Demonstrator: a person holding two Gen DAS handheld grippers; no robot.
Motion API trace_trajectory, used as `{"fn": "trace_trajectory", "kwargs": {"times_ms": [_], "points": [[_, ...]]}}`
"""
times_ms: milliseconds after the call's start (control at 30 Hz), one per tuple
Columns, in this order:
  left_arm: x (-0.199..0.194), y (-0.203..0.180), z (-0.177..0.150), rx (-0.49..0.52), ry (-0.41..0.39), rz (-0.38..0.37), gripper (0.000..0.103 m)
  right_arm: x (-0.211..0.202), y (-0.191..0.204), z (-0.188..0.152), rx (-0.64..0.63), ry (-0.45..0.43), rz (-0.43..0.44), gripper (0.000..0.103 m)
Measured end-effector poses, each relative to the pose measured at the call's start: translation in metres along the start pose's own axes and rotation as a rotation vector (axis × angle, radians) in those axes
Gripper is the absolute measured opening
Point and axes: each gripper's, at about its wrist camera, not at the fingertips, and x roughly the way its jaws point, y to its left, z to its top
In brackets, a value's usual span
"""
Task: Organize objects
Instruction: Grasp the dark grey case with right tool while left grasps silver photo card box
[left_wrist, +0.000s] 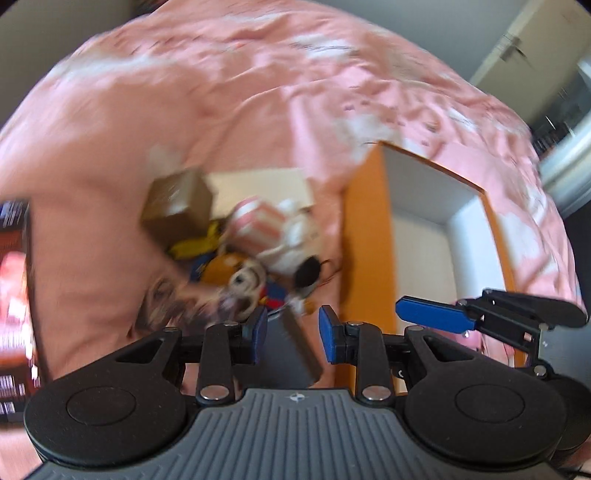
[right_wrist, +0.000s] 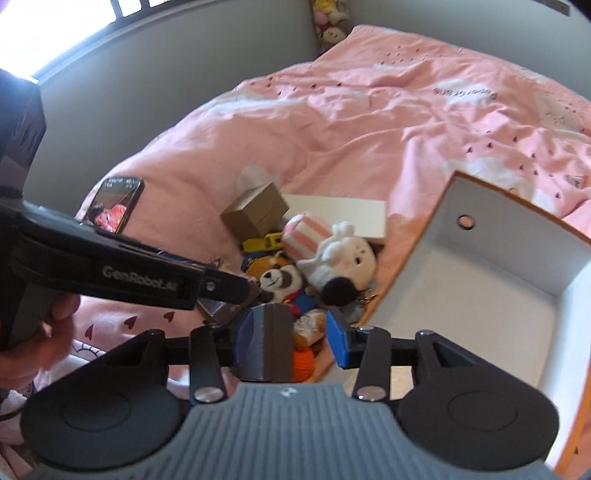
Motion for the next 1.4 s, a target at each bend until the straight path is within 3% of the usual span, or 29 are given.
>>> {"fn": "trace_trajectory", "kwargs": {"times_ms": [133,233,400,667,800,967,1000,1167,1233,1400], "points": [[0.005,0.04,-0.007,-0.184,0.023,0.009,0.038,0.025,0.005,0.006,-0.006,0.08,0.012,0.048],[0.006,0.056,-0.01,-0.264,0.034,0.015,0.051,0.04,0.007,0.008,-0.033,0.134,0.017,0.055],[0.014,0.079,-0.011,-0.428,0.058,-0.015,0.062,0.063,0.01,0.012,-0.053,0.204,0.052,0.059],[0.035,0.092,-0.016,-0.552,0.077,-0.015,0.067,0.088,0.018,0.02,-0.118,0.256,0.028,0.076],[0.055,0.098,-0.02,-0.604,0.091,-0.028,0.067,0.098,0.025,0.021,-0.202,0.281,-0.029,0.077],[0.065,0.103,-0.025,-0.67,0.062,-0.046,0.073,0.101,0.028,0.02,-0.287,0.301,-0.037,0.076],[0.066,0.104,-0.026,-0.679,0.05,-0.052,0.073,0.101,0.029,0.021,-0.3,0.302,-0.035,0.073],[0.074,0.104,-0.03,-0.724,-0.003,-0.055,0.073,0.109,0.031,0.023,-0.297,0.338,-0.019,0.068],[0.074,0.104,-0.03,-0.729,-0.013,-0.061,0.068,0.117,0.027,0.023,-0.261,0.372,-0.003,0.068],[0.068,0.108,-0.033,-0.723,-0.029,-0.088,0.059,0.126,0.014,0.022,-0.138,0.417,0.093,0.049]]}}
